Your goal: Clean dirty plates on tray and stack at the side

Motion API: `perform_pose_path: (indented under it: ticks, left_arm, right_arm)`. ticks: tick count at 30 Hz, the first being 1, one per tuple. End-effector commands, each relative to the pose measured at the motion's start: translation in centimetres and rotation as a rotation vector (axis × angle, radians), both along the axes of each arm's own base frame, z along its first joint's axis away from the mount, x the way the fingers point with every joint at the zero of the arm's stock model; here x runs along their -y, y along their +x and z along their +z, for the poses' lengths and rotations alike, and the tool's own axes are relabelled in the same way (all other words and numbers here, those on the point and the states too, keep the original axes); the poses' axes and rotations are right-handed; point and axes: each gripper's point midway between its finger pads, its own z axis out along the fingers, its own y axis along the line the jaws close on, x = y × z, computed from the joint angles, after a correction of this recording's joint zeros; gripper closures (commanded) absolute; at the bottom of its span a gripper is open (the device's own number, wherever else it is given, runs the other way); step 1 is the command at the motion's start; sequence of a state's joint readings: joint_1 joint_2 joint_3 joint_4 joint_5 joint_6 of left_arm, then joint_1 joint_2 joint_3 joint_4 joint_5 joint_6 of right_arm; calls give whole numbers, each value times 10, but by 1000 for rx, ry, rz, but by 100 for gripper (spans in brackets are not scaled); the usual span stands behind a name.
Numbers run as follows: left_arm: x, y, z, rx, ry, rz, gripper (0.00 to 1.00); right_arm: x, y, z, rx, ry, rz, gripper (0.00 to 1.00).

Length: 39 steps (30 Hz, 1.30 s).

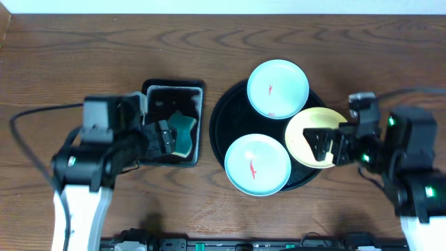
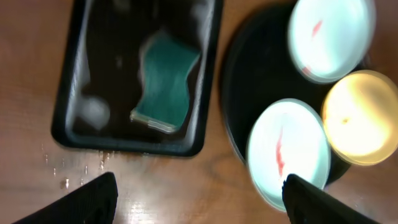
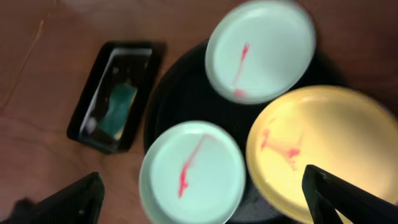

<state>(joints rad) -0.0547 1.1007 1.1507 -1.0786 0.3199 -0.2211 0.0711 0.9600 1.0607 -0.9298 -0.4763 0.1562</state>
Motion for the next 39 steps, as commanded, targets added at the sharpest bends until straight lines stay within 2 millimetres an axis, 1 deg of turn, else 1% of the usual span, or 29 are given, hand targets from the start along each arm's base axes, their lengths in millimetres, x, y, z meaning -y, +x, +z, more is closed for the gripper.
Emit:
perform_pose_path:
  ticks: [1,3,5,9,11,15,16,18,19,21,23,25,26,27,28,31,35,37,39]
  left_arm:
    - [2,2,-17,-101,-10,-3,15]
    - [3,5,-35,-161,1,-23,15]
    - [4,7,-54,-209,21,-63,18]
    - [-3,18,-101,-298,130,-67,25]
    - [-5,28,-124,-320,166,-71,28]
    - [4,49,-156,-325,176,-114,34]
    - [6,52,-164,-327,182,-131,38]
    - [11,56,-177,-340,186,-146,41]
    - [13,57,-184,-347,188,-153,44]
    - [14,60,-195,-355,202,-159,54]
    - [5,61,-204,-369,263,-148,66]
    - [-3,62,-210,-379,307,-136,74]
    - [-4,62,-211,-379,314,-135,81]
    - [-4,62,-211,-380,314,-135,92]
    - [-4,62,-211,-381,313,-136,93]
    - [-5,57,-202,-405,315,-138,93]
    - [-4,57,-177,-386,308,-129,93]
    - [-3,59,-161,-347,302,-124,92]
    - [0,60,-148,-307,279,-124,93]
  right_arm:
    - [-16,-1,-6,-85,82,66,1]
    - [-17,0,-17,-136,76,68,6]
    - [-18,0,-26,-179,74,71,10]
    - [-25,-6,-37,-231,48,106,12]
    - [-28,-13,-43,-255,6,116,14]
    - [-27,-23,-54,-309,-62,90,16]
    - [-27,-26,-56,-326,-70,84,16]
    - [-30,-32,-59,-355,-75,82,17]
    - [-31,-35,-62,-378,-80,77,17]
    - [-29,-39,-69,-419,-96,52,19]
    - [-28,-43,-79,-460,-111,30,19]
    - [-29,-48,-90,-498,-122,31,19]
    - [-29,-50,-97,-517,-128,33,19]
    - [-28,-52,-102,-530,-132,34,19]
    - [-28,-53,-109,-541,-135,32,19]
    - [-25,-52,-132,-571,-151,-1,19]
    - [-25,-45,-163,-580,-156,-19,21]
    - [-26,-40,-178,-572,-156,-21,32]
    - [-28,-35,-192,-569,-153,-24,38]
